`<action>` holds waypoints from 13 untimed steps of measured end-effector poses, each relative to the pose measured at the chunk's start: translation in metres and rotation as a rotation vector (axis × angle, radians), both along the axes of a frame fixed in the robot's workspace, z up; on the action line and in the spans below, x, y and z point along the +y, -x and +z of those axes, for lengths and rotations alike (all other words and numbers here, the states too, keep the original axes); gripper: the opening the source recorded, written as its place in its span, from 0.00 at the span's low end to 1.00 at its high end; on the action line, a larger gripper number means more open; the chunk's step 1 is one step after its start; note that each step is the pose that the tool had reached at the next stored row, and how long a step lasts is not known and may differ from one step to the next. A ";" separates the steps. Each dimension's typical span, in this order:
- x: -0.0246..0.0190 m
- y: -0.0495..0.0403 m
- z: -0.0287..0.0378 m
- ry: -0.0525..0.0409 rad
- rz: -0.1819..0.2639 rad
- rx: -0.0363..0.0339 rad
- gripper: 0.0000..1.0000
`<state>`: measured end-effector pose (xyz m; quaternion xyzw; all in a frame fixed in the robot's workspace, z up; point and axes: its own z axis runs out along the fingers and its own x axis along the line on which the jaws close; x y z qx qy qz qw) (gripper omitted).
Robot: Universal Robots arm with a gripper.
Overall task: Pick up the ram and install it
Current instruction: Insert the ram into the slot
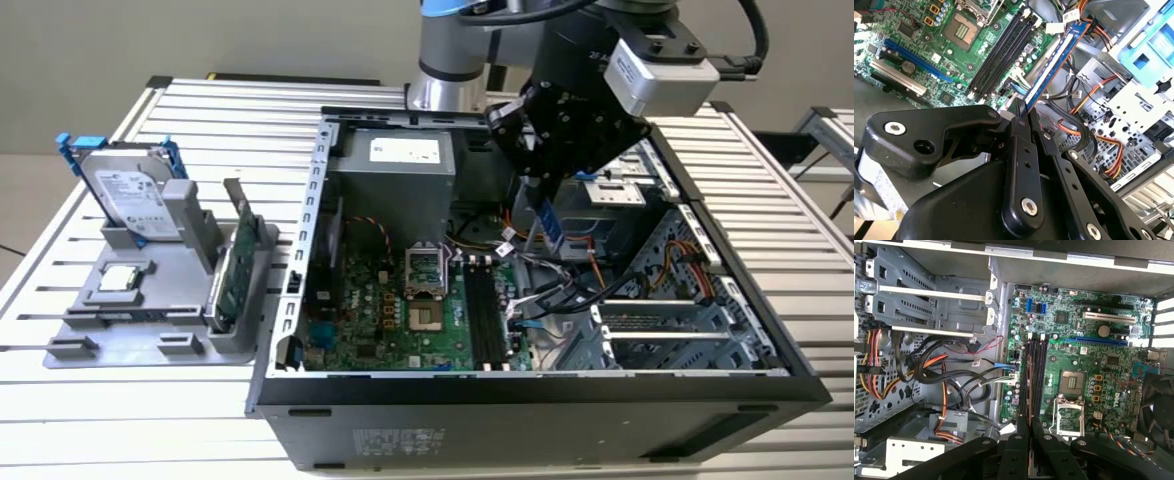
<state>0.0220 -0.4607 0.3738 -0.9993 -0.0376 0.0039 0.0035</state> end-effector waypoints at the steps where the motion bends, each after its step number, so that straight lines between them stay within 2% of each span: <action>1: 0.0000 0.0000 -0.0005 0.0000 0.000 0.0000 0.00; 13: 0.0000 0.0000 -0.0055 0.0002 0.000 0.0000 0.00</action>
